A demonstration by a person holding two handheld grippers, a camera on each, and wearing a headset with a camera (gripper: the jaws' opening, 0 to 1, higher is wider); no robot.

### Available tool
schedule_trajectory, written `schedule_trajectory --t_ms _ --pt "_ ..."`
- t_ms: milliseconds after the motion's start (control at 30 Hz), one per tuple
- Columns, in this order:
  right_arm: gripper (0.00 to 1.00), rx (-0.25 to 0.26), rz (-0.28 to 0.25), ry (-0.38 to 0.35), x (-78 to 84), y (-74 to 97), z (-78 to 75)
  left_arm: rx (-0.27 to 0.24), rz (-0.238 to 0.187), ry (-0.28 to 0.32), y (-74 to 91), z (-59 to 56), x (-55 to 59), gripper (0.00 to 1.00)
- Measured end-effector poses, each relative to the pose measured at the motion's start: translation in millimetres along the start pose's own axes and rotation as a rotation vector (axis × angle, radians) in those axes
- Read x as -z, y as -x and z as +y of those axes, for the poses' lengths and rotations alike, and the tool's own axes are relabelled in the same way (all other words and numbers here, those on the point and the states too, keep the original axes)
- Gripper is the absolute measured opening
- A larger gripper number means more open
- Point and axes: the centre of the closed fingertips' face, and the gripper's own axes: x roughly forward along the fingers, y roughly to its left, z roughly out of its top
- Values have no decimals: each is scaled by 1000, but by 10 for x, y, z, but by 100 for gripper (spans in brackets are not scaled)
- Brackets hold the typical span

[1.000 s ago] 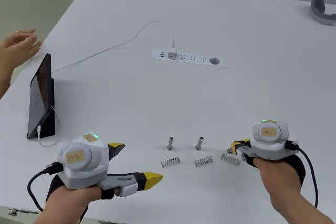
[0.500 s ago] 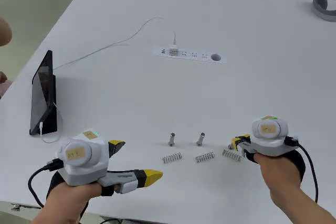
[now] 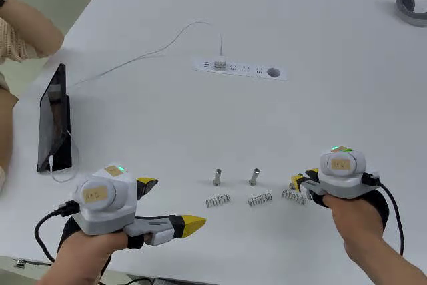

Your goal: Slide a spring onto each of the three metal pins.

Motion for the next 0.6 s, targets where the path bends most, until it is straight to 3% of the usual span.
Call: schedule_trajectory --t_ms 600 --pt "41 -46 -54 -32 111 185 76 13 8 -23 -30 -49 -16 84"
